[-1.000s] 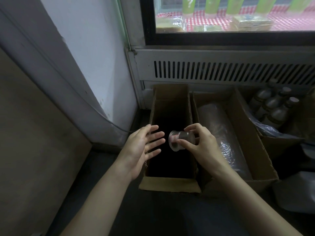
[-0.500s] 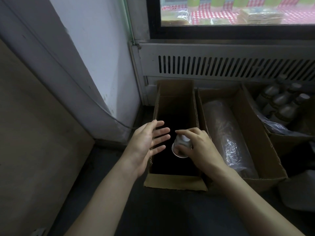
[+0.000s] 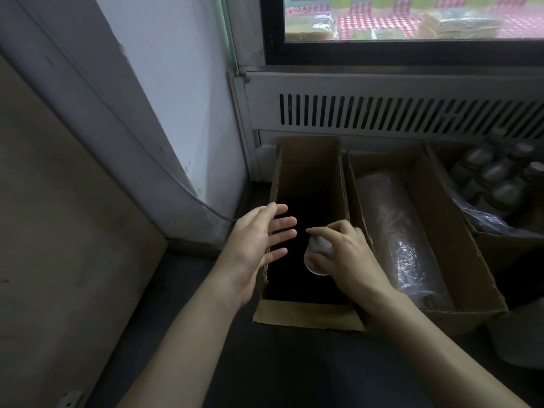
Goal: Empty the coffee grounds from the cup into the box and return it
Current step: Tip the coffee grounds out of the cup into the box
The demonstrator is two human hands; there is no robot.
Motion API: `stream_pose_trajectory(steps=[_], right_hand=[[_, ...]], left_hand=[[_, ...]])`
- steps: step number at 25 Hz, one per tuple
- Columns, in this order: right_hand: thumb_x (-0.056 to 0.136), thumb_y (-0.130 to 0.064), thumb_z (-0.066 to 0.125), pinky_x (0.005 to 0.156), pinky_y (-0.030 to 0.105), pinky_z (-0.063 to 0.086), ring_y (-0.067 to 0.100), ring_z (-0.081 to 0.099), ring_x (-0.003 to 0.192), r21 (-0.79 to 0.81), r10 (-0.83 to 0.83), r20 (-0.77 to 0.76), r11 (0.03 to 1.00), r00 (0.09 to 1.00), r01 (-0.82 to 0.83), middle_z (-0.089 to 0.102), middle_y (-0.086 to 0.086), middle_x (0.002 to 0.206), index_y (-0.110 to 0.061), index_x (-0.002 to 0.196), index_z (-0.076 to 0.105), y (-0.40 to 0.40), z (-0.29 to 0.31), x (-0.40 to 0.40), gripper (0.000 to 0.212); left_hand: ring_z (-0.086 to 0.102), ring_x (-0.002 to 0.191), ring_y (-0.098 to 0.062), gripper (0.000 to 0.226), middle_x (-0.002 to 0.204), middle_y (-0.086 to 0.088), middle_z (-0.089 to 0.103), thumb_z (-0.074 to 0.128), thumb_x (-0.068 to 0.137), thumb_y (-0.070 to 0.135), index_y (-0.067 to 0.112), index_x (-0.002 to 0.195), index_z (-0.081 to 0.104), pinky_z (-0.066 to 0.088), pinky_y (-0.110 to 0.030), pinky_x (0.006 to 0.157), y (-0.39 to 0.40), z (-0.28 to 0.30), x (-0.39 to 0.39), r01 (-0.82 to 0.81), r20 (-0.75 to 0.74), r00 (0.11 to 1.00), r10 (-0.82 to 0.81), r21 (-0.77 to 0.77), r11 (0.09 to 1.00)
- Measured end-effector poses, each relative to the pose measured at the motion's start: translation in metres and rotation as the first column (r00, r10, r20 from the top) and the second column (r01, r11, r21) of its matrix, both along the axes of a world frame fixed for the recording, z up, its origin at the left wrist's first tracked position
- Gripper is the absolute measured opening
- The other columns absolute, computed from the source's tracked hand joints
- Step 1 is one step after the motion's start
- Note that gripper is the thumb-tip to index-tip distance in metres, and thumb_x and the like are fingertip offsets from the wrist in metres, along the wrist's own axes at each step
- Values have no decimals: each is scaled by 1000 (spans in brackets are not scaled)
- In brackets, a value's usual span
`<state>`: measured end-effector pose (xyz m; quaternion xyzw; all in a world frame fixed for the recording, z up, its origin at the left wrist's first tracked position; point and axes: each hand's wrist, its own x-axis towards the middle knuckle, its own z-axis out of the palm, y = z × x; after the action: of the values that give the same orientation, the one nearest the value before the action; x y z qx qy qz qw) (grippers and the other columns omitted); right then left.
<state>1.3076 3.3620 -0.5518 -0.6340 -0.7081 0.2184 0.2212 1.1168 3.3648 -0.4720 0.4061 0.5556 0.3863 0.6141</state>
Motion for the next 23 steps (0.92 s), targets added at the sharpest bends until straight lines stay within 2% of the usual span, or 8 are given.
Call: stream_pose_trajectory(steps=[4, 8, 10, 12, 14, 17, 19, 23], right_hand=[[90, -44, 73, 86, 19, 45, 13, 52, 112, -84, -52, -328, 996, 943, 26, 50, -11, 117, -41, 136, 60, -1, 11, -5, 49], [94, -33, 67, 100, 35, 41, 25, 47, 120, -7, -67, 182, 998, 981, 70, 49, 1, 133, -36, 144, 56, -3, 16, 9, 51], [95, -32, 64, 100, 37, 41, 26, 47, 120, 1, -50, 211, 999, 976, 51, 49, 3, 134, -35, 144, 55, -5, 19, 9, 50], [94, -33, 66, 102, 39, 42, 25, 47, 120, 8, -24, 126, 1000, 992, 23, 49, 2, 132, -36, 141, 57, -6, 20, 4, 48], [92, -36, 71, 102, 39, 45, 22, 49, 119, 10, -65, -87, 998, 994, 66, 49, -2, 127, -37, 136, 60, -6, 23, 1, 46], [90, -46, 71, 89, 22, 48, 9, 55, 107, 30, -158, -399, 982, 903, 185, 49, -8, 118, -42, 132, 58, -3, 30, 0, 44], [90, -51, 68, 83, 14, 46, 3, 57, 103, 46, -169, -462, 976, 871, 214, 49, -12, 116, -44, 131, 58, -3, 34, -2, 42], [91, -50, 69, 87, 25, 54, 7, 60, 107, 12, -175, -542, 976, 822, 216, 54, -11, 119, -41, 125, 60, -7, 35, -7, 35]], left_hand=[[73, 105, -13, 32, 116, 0, 77, 43, 104, 39, 25, 122, 66, 56, -37, 90, -3, 0, 2, 23, -6, 1000, -23, 5, 1000], [73, 106, -14, 32, 116, 1, 76, 43, 105, 38, 25, 123, 65, 56, -37, 91, -4, 0, 5, 41, -24, 999, -41, -1, 999], [72, 107, -13, 32, 117, 1, 76, 43, 105, 38, 25, 123, 65, 56, -37, 91, -4, 0, 7, 48, -38, 998, -48, 1, 999], [69, 112, -14, 33, 122, 0, 73, 43, 105, 38, 26, 125, 65, 55, -37, 93, -5, 0, 7, 45, -57, 997, -45, 6, 999], [61, 121, -13, 35, 132, 0, 66, 44, 104, 38, 25, 130, 62, 53, -36, 95, -4, -3, 6, 22, -93, 996, -19, 31, 999], [55, 124, -14, 41, 141, -2, 57, 48, 102, 40, 25, 140, 54, 52, -37, 96, -5, -5, 5, -57, -65, 996, 55, -24, 998], [57, 123, -19, 50, 144, -6, 56, 52, 100, 43, 23, 146, 47, 52, -43, 99, -10, -7, 9, -49, 7, 999, 51, -142, 989], [60, 124, -29, 67, 141, -14, 59, 56, 93, 54, 16, 148, 45, 55, -48, 97, -19, -7, 24, 100, 221, 975, -18, -361, 927]])
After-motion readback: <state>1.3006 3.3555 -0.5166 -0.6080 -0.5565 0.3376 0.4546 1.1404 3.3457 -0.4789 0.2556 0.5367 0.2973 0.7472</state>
